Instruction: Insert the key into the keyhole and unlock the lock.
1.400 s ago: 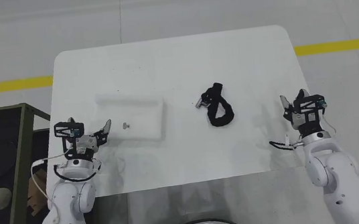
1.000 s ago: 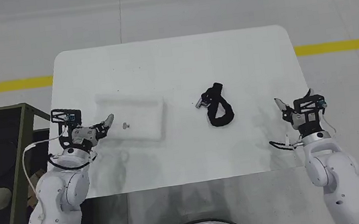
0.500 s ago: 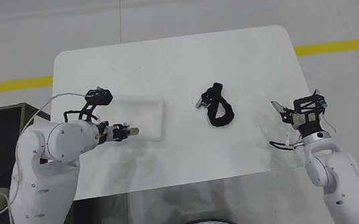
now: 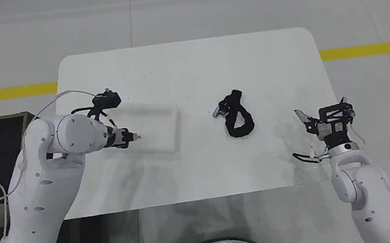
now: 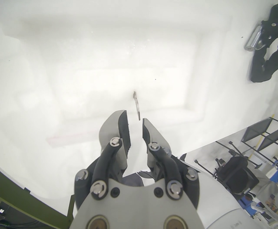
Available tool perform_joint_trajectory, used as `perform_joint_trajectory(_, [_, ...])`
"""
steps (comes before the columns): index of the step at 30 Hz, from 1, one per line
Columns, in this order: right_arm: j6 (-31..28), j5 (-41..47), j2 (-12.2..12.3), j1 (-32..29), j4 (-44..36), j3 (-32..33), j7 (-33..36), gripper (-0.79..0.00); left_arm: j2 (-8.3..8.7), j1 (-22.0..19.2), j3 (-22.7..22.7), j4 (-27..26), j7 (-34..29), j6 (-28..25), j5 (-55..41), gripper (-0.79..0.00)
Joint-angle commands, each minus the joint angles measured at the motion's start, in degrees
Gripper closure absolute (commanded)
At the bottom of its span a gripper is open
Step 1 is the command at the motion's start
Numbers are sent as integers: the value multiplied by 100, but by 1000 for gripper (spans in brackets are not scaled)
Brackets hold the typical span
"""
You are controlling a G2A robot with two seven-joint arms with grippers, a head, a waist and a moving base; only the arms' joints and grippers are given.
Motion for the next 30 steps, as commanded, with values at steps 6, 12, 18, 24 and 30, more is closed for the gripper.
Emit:
perform_joint_trajectory(6, [0,0,0,0,0,0,0,-785,43,-211,298,123,40,165,155,-172])
perform_joint_trajectory(12, [0,0,0,0,0,0,0,-785,-3,-334,533,432,147,257,107,-151])
perform_joint_trajectory(18, [0,0,0,0,0,0,0,-785,-29,-418,647,659,216,305,124,0])
perform_joint_trajectory(24, [0,0,0,0,0,0,0,-785,2,-464,558,456,99,224,279,0])
perform_joint_trajectory(30, [0,0,0,0,0,0,0,-785,77,-558,468,274,0,125,412,0])
